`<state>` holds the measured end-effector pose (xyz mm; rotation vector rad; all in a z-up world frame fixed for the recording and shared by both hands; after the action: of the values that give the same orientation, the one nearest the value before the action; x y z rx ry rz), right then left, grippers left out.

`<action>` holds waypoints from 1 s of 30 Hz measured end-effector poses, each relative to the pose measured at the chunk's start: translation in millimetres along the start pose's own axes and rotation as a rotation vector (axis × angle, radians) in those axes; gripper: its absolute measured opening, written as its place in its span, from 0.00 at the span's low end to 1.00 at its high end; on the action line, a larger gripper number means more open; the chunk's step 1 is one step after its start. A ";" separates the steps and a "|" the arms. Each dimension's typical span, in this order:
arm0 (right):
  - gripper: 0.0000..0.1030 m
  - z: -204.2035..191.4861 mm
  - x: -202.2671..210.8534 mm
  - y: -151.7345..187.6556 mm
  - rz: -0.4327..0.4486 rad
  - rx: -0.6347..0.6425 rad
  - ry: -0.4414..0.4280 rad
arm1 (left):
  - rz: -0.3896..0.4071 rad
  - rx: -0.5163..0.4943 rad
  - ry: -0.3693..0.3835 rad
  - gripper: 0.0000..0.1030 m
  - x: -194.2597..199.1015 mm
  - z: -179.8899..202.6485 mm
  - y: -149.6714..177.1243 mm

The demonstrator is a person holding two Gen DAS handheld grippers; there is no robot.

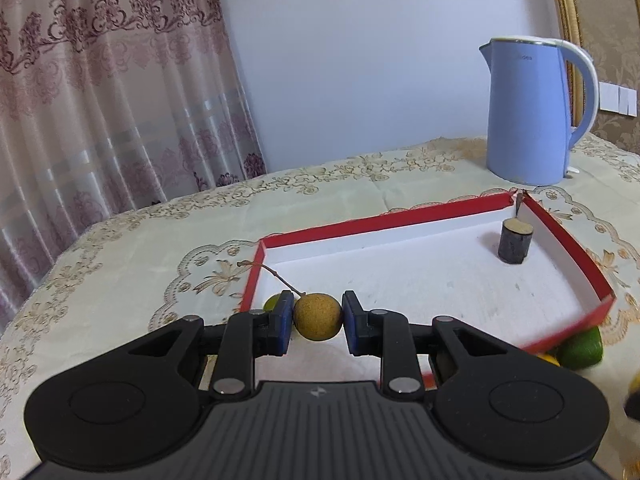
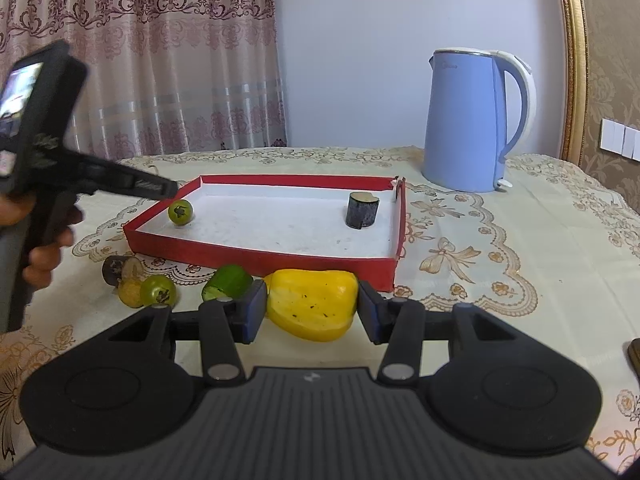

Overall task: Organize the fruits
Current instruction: 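Carry the yellow pear into the tray and open the left gripper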

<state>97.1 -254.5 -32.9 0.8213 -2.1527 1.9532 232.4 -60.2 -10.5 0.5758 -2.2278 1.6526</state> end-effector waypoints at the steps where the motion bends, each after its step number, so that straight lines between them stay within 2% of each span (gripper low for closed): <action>1: 0.45 0.7 0.1 0.0 -0.001 -0.002 0.001 | -0.006 -0.005 -0.004 0.24 -5.1 2.4 -1.7; 14: 0.45 7.9 -3.2 4.5 -0.011 -0.020 0.004 | -0.079 -0.030 -0.053 0.24 -59.5 28.1 -10.0; 30: 0.45 12.9 -5.5 2.6 -0.011 -0.028 -0.001 | -0.085 -0.050 -0.100 0.24 -74.2 35.0 -16.5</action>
<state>104.0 -265.0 -39.7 0.8278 -2.1661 1.9130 304.9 -87.9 -41.8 0.7442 -2.2734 1.5532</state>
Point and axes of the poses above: each gripper's, at about its wrist camera, not at the fingertips, and x roughly against the way its jaws point, z to its right, y to its underside, the point moved 9 cm from there along -x, roughly the way its jaws point, and after that the axes turned 10 degrees about -y, right-handed, at the moved point
